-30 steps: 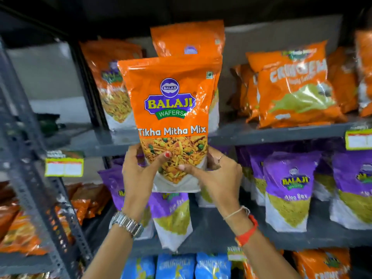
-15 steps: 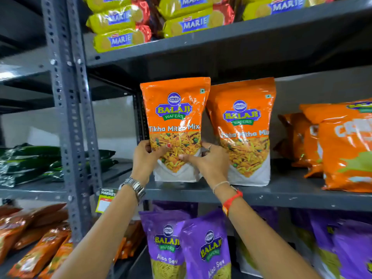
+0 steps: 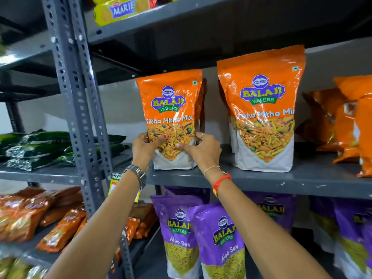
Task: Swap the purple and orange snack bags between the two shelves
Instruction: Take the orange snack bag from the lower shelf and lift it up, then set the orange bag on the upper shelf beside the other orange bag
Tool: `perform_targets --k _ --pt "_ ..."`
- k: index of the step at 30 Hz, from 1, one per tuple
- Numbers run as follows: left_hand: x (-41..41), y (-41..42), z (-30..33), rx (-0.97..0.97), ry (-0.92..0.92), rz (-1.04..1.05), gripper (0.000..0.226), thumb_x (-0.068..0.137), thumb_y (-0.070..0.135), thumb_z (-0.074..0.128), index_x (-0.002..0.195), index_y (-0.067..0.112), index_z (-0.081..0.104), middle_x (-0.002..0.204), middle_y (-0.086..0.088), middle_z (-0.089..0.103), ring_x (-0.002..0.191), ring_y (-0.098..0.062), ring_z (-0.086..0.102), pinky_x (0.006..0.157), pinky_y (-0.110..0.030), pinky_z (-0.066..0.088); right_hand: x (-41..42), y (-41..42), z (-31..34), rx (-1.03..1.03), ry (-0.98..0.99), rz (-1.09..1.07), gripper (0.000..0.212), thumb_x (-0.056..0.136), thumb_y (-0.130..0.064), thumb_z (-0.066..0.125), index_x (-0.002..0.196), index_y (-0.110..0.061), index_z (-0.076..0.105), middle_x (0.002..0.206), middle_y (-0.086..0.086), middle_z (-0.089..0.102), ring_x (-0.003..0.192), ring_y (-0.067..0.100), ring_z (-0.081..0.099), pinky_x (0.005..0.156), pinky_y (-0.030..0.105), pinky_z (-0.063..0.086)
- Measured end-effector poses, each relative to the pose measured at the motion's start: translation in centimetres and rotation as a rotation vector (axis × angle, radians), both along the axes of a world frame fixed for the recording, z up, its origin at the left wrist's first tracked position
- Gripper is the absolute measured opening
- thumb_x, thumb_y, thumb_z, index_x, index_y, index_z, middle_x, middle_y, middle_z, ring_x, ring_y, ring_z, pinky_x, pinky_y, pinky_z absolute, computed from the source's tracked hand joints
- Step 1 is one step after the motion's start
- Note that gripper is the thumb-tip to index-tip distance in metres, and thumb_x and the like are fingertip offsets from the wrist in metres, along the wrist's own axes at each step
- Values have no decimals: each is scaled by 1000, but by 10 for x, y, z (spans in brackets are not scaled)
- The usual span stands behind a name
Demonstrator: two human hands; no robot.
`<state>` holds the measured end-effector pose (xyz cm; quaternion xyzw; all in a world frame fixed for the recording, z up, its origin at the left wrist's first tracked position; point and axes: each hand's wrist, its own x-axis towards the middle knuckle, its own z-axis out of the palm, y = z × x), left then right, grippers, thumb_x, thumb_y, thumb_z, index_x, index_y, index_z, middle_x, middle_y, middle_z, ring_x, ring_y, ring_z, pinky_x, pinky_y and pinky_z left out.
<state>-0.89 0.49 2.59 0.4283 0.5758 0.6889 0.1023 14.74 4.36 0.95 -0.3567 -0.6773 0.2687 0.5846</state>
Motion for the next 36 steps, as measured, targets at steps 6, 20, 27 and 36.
perform_targets --k 6,20,27,36 --pt "4 -1 -6 29 37 79 66 68 38 77 121 4 58 119 -13 67 103 -24 65 83 -32 54 4 -6 -4 21 -1 68 51 66 -48 82 96 -10 69 94 10 76 90 26 70 82 46 57" --pt "129 -53 -217 331 -187 144 35 86 13 61 118 15 47 101 0 52 86 -3 52 77 -19 43 111 -42 -236 -237 241 4 26 82 3 68 83 -23 65 78 -5 69 68 -5 65 67 18 51" --pt "130 -37 -290 -29 -488 -119 25 94 26 49 118 22 52 122 1 55 114 -17 51 95 -29 45 94 30 -282 -600 27 237 80 78 -34 77 144 -16 34 142 2 45 130 13 41 110 32 34" --pt "163 -44 -341 -322 -539 -295 47 96 29 43 142 21 31 145 -1 44 127 -19 48 108 -49 39 136 17 -329 -737 -125 279 68 65 -50 80 124 -35 49 132 -2 62 122 19 56 100 46 49"
